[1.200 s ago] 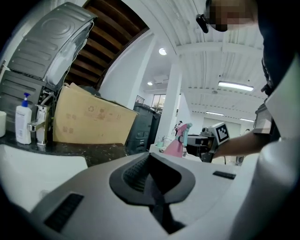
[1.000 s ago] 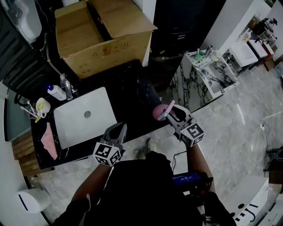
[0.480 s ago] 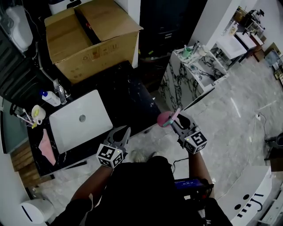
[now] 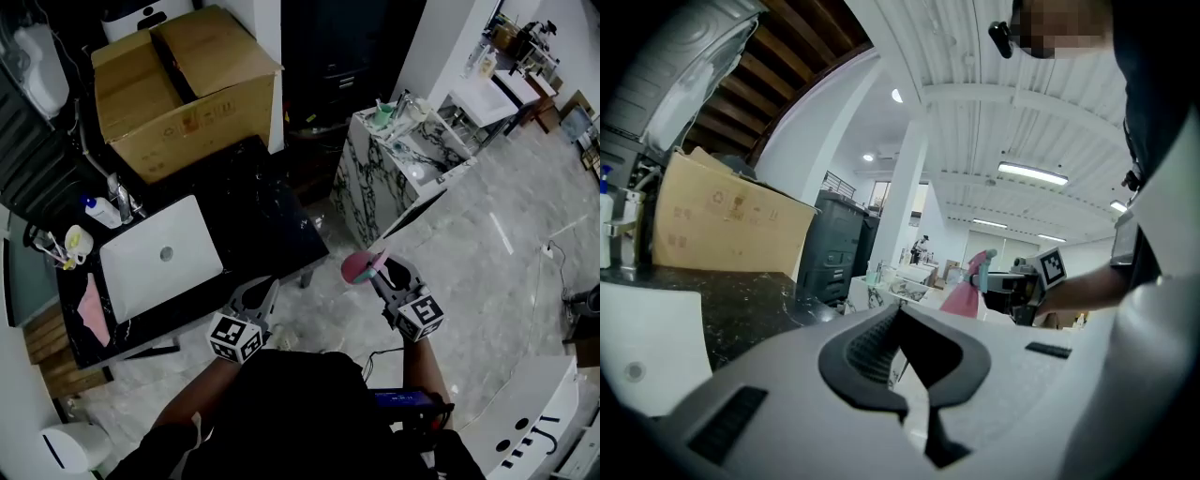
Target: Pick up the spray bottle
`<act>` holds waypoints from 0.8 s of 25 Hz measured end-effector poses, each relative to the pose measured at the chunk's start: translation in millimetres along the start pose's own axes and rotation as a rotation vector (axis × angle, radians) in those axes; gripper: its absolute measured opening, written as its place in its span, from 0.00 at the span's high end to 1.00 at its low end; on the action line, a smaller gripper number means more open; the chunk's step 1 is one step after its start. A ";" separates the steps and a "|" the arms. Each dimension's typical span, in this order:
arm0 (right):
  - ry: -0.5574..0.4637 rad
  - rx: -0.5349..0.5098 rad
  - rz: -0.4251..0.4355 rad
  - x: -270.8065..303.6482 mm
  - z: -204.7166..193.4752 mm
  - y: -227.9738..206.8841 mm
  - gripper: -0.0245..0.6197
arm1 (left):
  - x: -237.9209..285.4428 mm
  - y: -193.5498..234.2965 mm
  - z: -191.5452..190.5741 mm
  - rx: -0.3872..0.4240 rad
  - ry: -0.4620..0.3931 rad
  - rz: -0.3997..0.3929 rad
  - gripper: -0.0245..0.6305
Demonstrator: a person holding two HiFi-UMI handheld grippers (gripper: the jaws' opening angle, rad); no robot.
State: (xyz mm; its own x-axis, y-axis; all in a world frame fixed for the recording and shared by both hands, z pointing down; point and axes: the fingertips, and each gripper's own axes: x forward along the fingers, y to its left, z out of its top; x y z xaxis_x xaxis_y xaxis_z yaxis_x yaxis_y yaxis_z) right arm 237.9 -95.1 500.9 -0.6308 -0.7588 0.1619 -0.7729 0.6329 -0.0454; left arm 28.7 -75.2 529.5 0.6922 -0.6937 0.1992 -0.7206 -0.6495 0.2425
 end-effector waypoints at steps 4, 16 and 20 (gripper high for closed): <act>0.000 0.006 -0.003 -26.8 -8.0 -7.2 0.74 | 5.7 -27.0 -6.2 0.007 0.002 -0.010 0.95; 0.000 0.046 0.011 -95.2 -35.8 -4.3 0.74 | 0.0 -93.9 -28.6 0.001 0.023 0.009 0.95; 0.007 0.054 0.025 -109.8 -43.3 0.0 0.74 | -6.6 -109.8 -37.4 0.000 0.030 0.019 0.95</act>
State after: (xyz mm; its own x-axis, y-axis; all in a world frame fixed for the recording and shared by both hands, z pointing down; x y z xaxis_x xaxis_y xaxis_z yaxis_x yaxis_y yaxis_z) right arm 310.1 -5.1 525.8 -0.6497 -0.7415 0.1674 -0.7595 0.6423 -0.1031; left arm 104.7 12.3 537.0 0.6792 -0.6962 0.2326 -0.7338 -0.6364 0.2379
